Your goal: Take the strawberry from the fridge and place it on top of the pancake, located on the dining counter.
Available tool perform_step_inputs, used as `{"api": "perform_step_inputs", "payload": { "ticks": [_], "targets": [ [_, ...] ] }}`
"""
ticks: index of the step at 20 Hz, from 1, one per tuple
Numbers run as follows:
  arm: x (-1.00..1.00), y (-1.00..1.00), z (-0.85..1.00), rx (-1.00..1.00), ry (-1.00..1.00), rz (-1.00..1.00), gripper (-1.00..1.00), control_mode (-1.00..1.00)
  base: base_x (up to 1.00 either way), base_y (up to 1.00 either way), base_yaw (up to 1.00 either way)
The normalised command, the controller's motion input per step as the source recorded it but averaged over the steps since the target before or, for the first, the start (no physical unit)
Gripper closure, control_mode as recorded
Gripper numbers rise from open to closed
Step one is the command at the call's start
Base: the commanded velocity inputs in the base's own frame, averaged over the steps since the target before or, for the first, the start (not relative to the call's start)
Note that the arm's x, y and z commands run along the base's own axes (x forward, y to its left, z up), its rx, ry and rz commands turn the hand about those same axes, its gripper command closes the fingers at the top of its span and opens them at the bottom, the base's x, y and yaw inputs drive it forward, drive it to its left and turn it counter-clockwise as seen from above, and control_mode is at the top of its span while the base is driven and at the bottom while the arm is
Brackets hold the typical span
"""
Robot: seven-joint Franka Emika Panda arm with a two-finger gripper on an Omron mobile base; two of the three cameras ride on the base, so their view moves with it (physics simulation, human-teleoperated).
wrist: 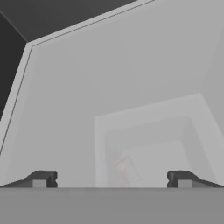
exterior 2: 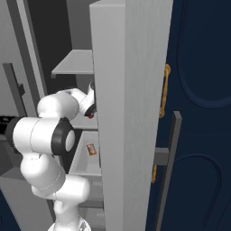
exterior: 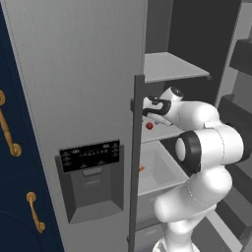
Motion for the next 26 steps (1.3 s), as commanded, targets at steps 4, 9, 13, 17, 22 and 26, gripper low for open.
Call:
{"api": "perform_step_inputs", "payload": {
  "ticks": [4,9,13,17,22,26],
  "targets": [
    [-0.15,0.04,-0.27,0.00,0.01,0.00,-1.00,-1.00,0.00,0.00,0.00],
    [-0.18,0.03,-0.22,0.00,0.01,0.00,-1.00,-1.00,0.00,0.00,0.00],
    [-0.33,0.11,-0.19,0.00,0.00,0.00,-1.00,-1.00,0.00,0.00,0.00],
    [-0.26,0.08,-0.11,0.00,0.00,0.00,-1.00,-1.00,0.00,0.00,0.00],
    [-0.05,0.02,-0.15,0.00,0.02,0.00,-1.00,-1.00,0.00,0.00,0.00],
    [0.00,0.01,-0.22,0.00,0.04,0.00,-1.00,-1.00,0.00,0.00,0.00]
  ]
}}
